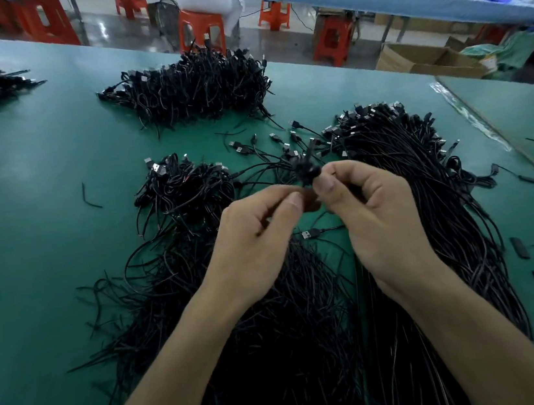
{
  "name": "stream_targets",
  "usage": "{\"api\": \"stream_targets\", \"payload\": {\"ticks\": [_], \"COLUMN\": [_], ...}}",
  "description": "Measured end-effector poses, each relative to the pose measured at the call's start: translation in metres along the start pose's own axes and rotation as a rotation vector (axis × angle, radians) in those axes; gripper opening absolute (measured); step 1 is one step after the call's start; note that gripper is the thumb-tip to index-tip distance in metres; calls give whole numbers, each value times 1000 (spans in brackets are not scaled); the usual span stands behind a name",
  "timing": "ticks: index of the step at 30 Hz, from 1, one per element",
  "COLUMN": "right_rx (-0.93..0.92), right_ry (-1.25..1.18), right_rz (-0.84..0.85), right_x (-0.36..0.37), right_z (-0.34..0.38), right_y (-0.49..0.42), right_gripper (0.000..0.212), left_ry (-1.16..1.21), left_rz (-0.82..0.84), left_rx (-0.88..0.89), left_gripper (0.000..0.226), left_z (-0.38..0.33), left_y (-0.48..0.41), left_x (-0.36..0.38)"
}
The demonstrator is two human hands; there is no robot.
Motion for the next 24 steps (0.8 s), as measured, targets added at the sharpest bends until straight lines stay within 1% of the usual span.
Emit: {"api": "stream_targets", "payload": {"ticks": [2,4,6,9,11,13,15,18,19,22,24], "right_rx": [-17,-34,-8,86,116,124,118,78,59,-1,-8], "right_ry": [81,163,209,204,202,178,160,126,104,46,4], "right_rz": [35,61,70,56,37,7,-41,-111,-134,-163,-140], "right_x": [8,16,19,13,9,3,-4,-10,-12,-13,-10], "right_z": [-2,-7,-15,-27,-27,-26,-24,-18,-16,-6,-4], "right_y": [5,9,10,5,0,-3,-6,-5,-5,-3,-2], "right_gripper": [8,15,19,15,10,11,14,13,14,10,8], "left_ry": [123,268,326,264,303,360,306,160,120,33,61], "left_rz": [-13,-50,-66,-88,-126,-109,-55,12,31,76,60], "left_rx": [-78,-154,-183,-80,-43,-9,7,2,-3,-26,-33], "left_gripper": [34,44,53,50,48,47,40,22,20,24,31], "left_z": [4,7,8,-3,-9,-15,-18,-15,-13,-7,-6], "left_y": [-1,-1,-1,-5,-5,-6,-6,-2,-1,1,0], "left_x": [0,-3,-6,-14,-18,-15,-10,-3,-1,6,5]}}
Point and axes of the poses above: each hand's wrist, its own y-axis away from the middle knuckle, its own x-axis out of the palm, z = x × y, the point moved 10 cm from there along -y, towards the middle knuckle, and after that the axes turned 13 degrees about x, right-handed, at the moved point
